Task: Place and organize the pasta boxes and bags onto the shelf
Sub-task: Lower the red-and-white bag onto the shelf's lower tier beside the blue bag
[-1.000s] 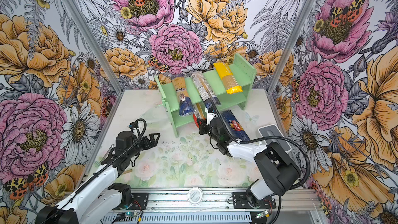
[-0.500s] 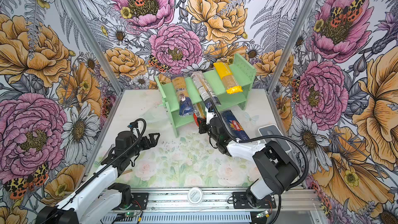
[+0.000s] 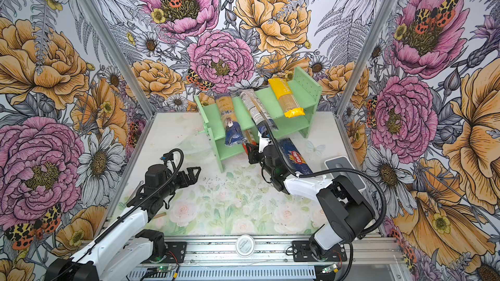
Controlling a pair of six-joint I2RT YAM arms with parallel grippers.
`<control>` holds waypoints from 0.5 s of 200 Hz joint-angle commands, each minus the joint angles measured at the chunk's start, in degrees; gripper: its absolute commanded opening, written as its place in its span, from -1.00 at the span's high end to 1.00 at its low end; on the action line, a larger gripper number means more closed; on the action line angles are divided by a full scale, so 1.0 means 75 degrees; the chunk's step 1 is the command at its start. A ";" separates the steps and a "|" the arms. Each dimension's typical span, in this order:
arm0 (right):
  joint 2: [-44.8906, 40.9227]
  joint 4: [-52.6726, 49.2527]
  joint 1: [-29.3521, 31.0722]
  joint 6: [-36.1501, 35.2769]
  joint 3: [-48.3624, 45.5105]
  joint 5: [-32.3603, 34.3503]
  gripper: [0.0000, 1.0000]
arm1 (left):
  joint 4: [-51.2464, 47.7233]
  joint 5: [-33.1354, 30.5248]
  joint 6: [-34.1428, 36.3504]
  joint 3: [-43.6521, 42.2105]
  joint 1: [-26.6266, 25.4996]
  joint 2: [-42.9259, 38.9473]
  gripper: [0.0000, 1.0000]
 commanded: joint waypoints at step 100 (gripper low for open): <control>-0.0678 0.0143 0.0061 -0.0678 -0.0292 0.0018 0.00 | 0.0072 0.0143 0.0049 -0.0069 0.0093 -0.0054 -0.98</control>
